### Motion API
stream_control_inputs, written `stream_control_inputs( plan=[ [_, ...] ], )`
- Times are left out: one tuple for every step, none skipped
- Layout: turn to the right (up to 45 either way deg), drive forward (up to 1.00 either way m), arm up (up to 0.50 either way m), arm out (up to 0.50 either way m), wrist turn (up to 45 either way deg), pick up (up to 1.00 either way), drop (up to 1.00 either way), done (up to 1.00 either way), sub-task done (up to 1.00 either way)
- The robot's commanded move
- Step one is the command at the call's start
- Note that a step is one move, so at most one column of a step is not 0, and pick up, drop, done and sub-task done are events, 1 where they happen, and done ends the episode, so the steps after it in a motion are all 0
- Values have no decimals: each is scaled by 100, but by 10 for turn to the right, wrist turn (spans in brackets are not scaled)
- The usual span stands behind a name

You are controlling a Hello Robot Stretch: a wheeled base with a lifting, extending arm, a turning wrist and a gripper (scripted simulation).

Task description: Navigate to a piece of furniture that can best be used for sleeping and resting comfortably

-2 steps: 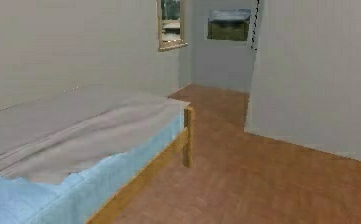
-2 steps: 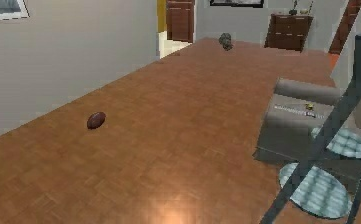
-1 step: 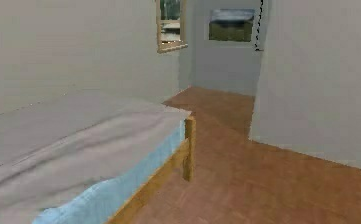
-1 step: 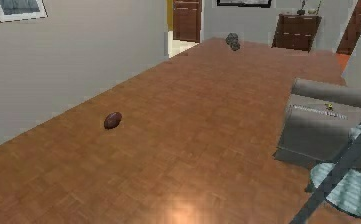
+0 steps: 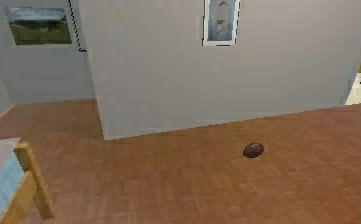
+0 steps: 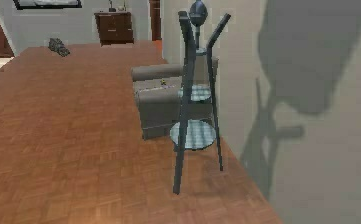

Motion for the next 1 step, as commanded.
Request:
stream_control_inputs(
  plan=[
    [0,10,0,0,0,0,0,0,0]
  ],
)
